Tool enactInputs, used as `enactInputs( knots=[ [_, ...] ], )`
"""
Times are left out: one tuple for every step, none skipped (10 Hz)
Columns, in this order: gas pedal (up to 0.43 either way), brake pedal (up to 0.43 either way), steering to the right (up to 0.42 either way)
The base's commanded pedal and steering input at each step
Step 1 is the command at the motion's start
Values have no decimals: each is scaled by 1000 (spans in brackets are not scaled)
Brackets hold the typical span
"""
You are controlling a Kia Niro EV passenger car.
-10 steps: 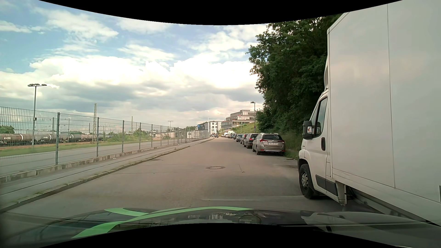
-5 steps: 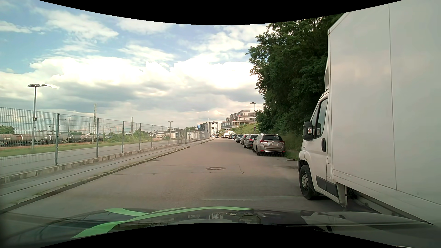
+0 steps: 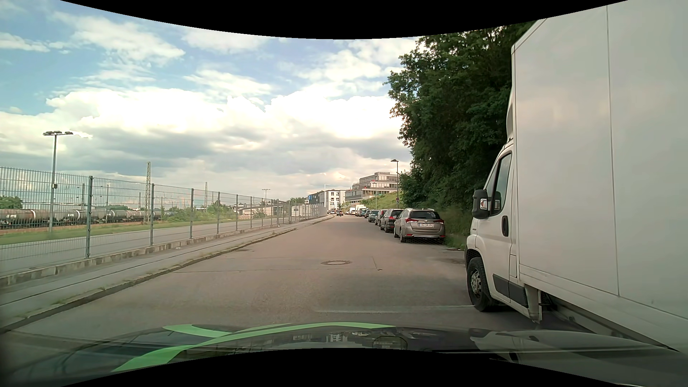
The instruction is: Follow the waypoints while adhering to traffic rules and regulations
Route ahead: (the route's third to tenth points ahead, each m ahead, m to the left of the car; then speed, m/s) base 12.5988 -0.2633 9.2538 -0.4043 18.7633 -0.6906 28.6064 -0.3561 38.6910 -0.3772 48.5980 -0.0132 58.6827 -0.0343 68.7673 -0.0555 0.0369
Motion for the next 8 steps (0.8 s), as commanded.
enactInputs(
  knots=[
    [0,415,21],
    [0,421,21],
    [0,427,21],
    [0,439,21],
    [0,457,35],
    [0,470,63],
    [0,470,110],
    [0,476,172]
  ],
)
